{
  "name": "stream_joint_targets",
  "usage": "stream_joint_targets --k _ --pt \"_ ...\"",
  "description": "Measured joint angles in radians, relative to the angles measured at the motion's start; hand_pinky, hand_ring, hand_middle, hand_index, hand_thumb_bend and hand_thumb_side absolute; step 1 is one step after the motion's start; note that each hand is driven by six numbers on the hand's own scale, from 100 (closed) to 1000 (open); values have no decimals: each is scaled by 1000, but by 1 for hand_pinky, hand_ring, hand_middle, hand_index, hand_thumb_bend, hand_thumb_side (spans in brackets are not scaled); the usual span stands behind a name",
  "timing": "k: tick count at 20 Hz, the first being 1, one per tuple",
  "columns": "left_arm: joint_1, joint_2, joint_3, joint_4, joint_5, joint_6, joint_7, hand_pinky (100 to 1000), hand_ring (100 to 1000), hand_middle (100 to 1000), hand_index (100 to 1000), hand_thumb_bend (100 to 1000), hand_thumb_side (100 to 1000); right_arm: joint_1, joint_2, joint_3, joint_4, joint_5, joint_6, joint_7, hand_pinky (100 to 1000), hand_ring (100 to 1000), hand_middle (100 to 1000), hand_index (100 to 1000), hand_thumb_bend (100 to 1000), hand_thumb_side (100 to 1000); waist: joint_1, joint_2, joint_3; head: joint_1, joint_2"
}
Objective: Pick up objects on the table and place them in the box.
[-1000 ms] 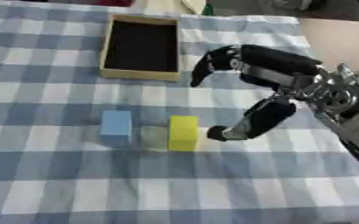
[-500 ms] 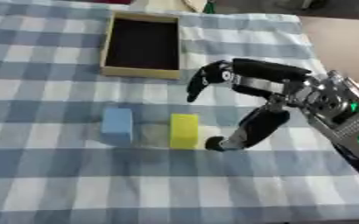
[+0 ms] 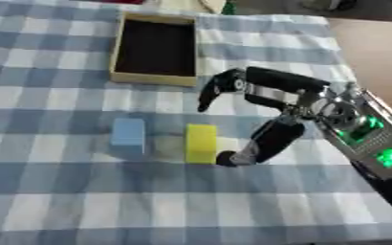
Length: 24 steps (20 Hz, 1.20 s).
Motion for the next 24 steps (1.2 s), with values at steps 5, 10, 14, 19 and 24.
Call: stream_joint_targets --k 5,10,14,19,24 --pt "-1 0 0 0 0 1 -2 765 688 634 803 184 931 -1 26 12 31 59 6 -11 919 908 800 779 521 212 0 6 0 -2 0" --pt "-1 0 0 0 -1 3 -5 766 688 634 803 185 936 -1 42 19 77 103 1 -23 920 908 803 780 520 218 2 14 0 -5 -1" --pt "-1 0 0 0 -2 2 -7 766 687 634 803 182 937 -1 60 25 109 116 4 -33 921 907 802 778 519 223 3 19 1 -7 -3" --pt "-1 -1 -1 0 -5 1 -10 766 687 634 803 182 940 -2 71 31 130 123 4 -41 920 907 802 778 522 223 3 21 3 -9 -5" --pt "-1 -1 -1 0 -7 4 -13 766 687 635 802 180 939 -5 95 38 158 139 7 -48 920 907 803 778 525 225 4 25 5 -10 -9"
